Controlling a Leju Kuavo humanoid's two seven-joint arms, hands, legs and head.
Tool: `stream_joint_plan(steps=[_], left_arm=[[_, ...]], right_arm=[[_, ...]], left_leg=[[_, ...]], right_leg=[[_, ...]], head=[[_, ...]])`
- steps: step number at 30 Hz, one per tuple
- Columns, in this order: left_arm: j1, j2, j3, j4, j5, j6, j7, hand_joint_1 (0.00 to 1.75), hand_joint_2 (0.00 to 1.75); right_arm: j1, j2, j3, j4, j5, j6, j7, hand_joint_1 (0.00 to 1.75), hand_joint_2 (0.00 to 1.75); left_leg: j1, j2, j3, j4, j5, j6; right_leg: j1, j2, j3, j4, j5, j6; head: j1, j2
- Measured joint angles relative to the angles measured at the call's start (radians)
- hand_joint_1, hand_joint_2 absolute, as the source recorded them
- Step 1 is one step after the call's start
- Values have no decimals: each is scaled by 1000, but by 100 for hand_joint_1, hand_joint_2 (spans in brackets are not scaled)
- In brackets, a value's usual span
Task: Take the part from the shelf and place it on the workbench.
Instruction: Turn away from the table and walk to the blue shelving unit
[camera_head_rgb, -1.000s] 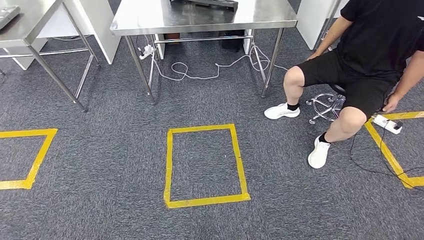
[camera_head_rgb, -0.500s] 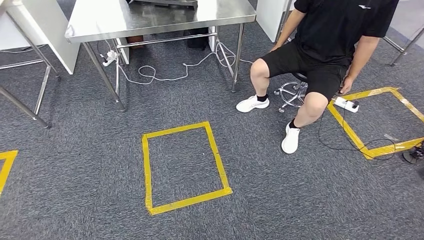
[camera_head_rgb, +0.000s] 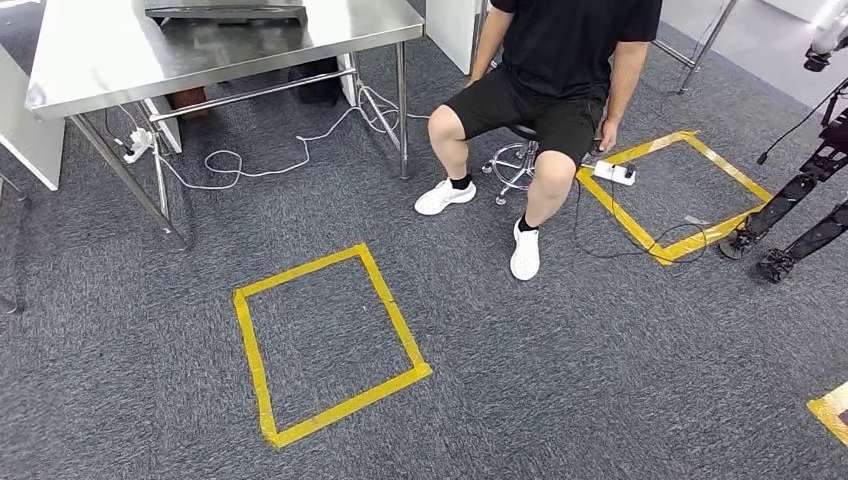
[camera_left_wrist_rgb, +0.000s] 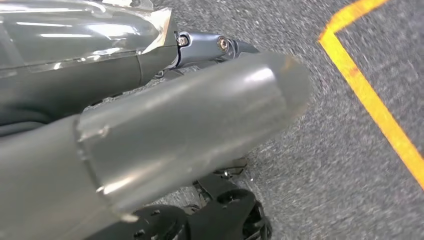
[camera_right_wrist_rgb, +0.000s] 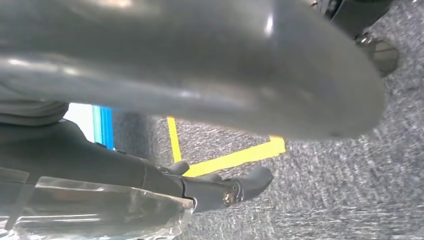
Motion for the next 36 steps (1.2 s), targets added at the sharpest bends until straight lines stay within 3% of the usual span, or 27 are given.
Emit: stream_joint_plan(steps=[1, 3, 5, 7, 8, 9, 10, 12, 14, 16, 18, 20, 22, 23, 24, 25, 27, 29, 30, 31, 33, 35, 36], left_arm=[[-1, 0, 0, 0, -2, 0, 0, 0, 0], [-2, -1, 0, 0, -5, -1, 1, 0, 0], [0, -1, 0, 0, -11, -4, 6, 0, 0], [2, -1, 0, 1, -16, -7, 14, 0, 0], [1, 0, 0, 1, -18, -7, 18, 0, 0], [1, 0, 0, 1, -19, -7, 21, 0, 0], [0, 0, 0, 1, -21, -7, 23, 0, 0], [0, 0, 0, 2, -24, -6, 27, 0, 0], [-2, 0, 0, 2, -25, -6, 29, 0, 0], [-7, 0, 0, 2, -27, -7, 31, 0, 0], [-10, -1, -1, 2, -33, -8, 32, 0, 0], [-10, 0, -1, 3, -37, -9, 35, 0, 0], [-10, 1, -1, 3, -39, -10, 38, 0, 0], [-11, 1, -1, 3, -40, -10, 40, 0, 0], [-12, 1, -1, 3, -42, -10, 41, 0, 0], [-13, 0, -1, 3, -43, -11, 42, 0, 0], [-16, -1, -3, 3, -45, -11, 43, 0, 0], [-19, -1, -6, 2, -47, -11, 43, 0, 0], [-21, -2, -6, 2, -47, -11, 43, 0, 0], [-24, -2, -7, 2, -48, -11, 44, 0, 0], [-28, -2, -8, 2, -48, -10, 45, 0, 0], [-26, -2, -9, 3, -49, -10, 47, 0, 0], [-24, -2, -10, 3, -51, -9, 49, 0, 0]], right_arm=[[2, 0, 0, 1, -1, 0, 3, 0, 0], [4, 1, -1, 2, -4, 0, 12, 0, 0], [1, 4, -2, 2, -8, 0, 25, 0, 0], [-1, 7, -3, 2, -9, 0, 35, 0, 0], [-1, 9, -4, 2, -9, 0, 40, 0, 0], [-1, 10, -4, 2, -9, 1, 44, 0, 0], [-1, 11, -4, 2, -9, 2, 48, 0, 0], [-5, 13, -4, 2, -9, 4, 55, 0, 0], [-9, 15, -4, 2, -10, 5, 59, 0, 0], [-7, 16, -5, 2, -10, 5, 63, 0, 0], [-5, 16, -6, 3, -10, 6, 66, 0, 0], [-7, 18, -8, 4, -10, 6, 66, 0, 0], [-8, 20, -9, 4, -9, 7, 64, 0, 0], [-8, 20, -9, 4, -9, 7, 64, 0, 0], [-6, 19, -10, 4, -8, 7, 63, 0, 0], [-6, 19, -10, 4, -7, 7, 63, 0, 0], [-8, 20, -10, 4, -7, 6, 61, 0, 0], [-11, 21, -11, 4, -7, 6, 58, 0, 0], [-11, 21, -11, 4, -7, 6, 57, 0, 0], [-10, 21, -12, 4, -7, 6, 57, 0, 0], [-8, 23, -13, 4, -7, 4, 60, 0, 0], [-9, 26, -16, 4, -7, 1, 65, 0, 0], [-9, 27, -18, 4, -7, 0, 68, 0, 0]], left_leg=[[3, -5, 0, 3, -3, -7], [9, -59, -16, 46, -42, -20], [13, -121, -63, 164, -121, -27], [16, -136, -109, 279, -170, -30], [18, -137, -112, 292, -165, -32], [22, -140, -96, 265, -139, -32], [27, -150, -68, 208, -103, -33], [36, -192, -12, 82, -48, -34], [36, -214, 6, 30, -39, -29], [30, -194, 4, 25, -35, -12], [27, -168, 1, 17, -24, 9], [22, -137, -3, 14, -19, 21], [15, -104, -8, 14, -18, 25], [13, -89, -10, 15, -17, 25], [11, -75, -10, 15, -17, 25], [10, -62, -9, 15, -17, 25], [6, -39, -4, 16, -19, 21], [1, -19, 3, 16, -22, 12], [-1, -9, 6, 15, -23, 6], [0, -2, 8, 16, -25, 1], [6, -36, 0, 41, -49, -11], [13, -102, -41, 138, -114, -19], [15, -122, -70, 206, -150, -21]], right_leg=[[-6, 11, 1, -2, 4, -8], [-18, 31, 1, -6, 15, -25], [-21, 52, -6, -5, 23, -37], [-19, 78, -13, -4, 28, -39], [-19, 92, -14, -2, 30, -38], [-21, 107, -14, 0, 31, -36], [-22, 122, -15, 2, 31, -35], [-19, 149, -21, 14, 30, -28], [-15, 171, -38, 21, 34, -12], [-15, 184, -58, 20, 41, 7], [-13, 142, -83, 56, 22, 13], [-12, 83, -134, 167, -39, 4], [-12, 68, -185, 287, -91, 5], [-12, 66, -186, 304, -96, 10], [-12, 62, -165, 280, -86, 17], [-11, 51, -123, 218, -65, 24], [-4, -1, -37, 74, -24, 24], [7, -31, -7, 14, -5, 8], [12, -22, -10, 15, -1, 2], [7, -9, -10, 13, 3, -7], [-6, 13, -7, 8, 13, -23], [-13, 36, -9, 5, 22, -37], [-14, 49, -13, 6, 24, -41]], head=[[0, 0], [-2, 0], [-5, 0], [-6, 0], [-6, 0], [-6, 0], [-6, 0], [-7, 0], [-7, 0], [-6, 0], [-2, 0], [4, 0], [7, 0], [7, 0], [7, 0], [7, 0], [8, 0], [7, 0], [7, 0], [6, 0], [4, 0], [1, 0], [0, 0]])
